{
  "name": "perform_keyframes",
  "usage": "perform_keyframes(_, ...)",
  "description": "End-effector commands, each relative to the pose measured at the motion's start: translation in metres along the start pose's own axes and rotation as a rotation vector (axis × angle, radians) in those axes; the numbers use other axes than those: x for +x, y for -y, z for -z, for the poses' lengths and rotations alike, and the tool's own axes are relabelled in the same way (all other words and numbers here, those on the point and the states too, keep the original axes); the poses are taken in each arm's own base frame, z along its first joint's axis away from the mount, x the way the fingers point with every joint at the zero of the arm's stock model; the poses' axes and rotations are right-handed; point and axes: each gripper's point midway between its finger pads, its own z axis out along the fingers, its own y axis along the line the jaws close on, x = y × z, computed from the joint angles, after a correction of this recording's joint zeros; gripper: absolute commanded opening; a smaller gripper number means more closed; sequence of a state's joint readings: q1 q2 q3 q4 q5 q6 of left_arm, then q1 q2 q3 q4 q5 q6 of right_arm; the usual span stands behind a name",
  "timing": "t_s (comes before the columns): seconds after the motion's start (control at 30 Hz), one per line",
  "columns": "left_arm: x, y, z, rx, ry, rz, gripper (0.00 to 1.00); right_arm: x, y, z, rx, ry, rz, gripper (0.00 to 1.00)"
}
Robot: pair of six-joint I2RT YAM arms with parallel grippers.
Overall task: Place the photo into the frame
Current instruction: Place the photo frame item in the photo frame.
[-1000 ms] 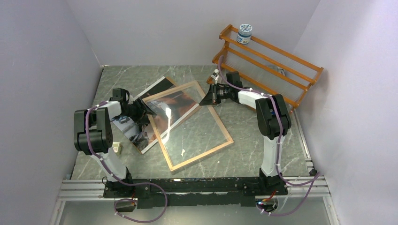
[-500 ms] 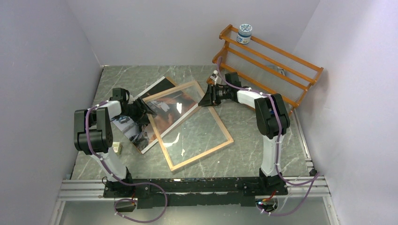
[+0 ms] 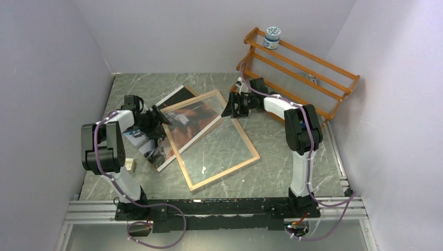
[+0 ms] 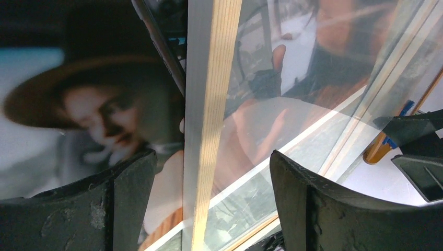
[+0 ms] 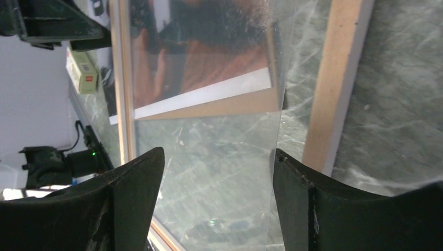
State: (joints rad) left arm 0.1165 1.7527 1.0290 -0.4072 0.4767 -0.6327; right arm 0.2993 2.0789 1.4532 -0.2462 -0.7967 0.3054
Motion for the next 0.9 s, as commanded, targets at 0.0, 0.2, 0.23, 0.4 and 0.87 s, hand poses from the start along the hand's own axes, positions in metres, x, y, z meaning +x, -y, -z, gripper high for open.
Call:
perform_keyframes(0.0,-0.011,0.009,0.014,-0.003,0.048,-0.036,0.85,-0.031,-0.007,0.018,0.106,0.081,0.081,0.77)
perform_keyframes(0.2,-0.008,0.014,0.016,0.019,0.033,-0.031,0.86,-0.043,0.012,0.037,0.286,0.185,0.071,0.76)
perform_keyframes(0.23,-0.006,0.016,0.016,0.030,0.023,-0.031,0.86,-0.045,0.015,0.040,0.315,0.205,0.075,0.76)
perform_keyframes(0.4,0.005,0.017,0.012,0.062,-0.037,-0.005,0.84,-0.037,0.029,0.044,0.385,0.199,0.049,0.76)
perform_keyframes(0.87,0.014,0.012,0.006,0.063,-0.071,0.005,0.82,0.007,0.060,0.022,0.484,0.054,-0.013,0.55)
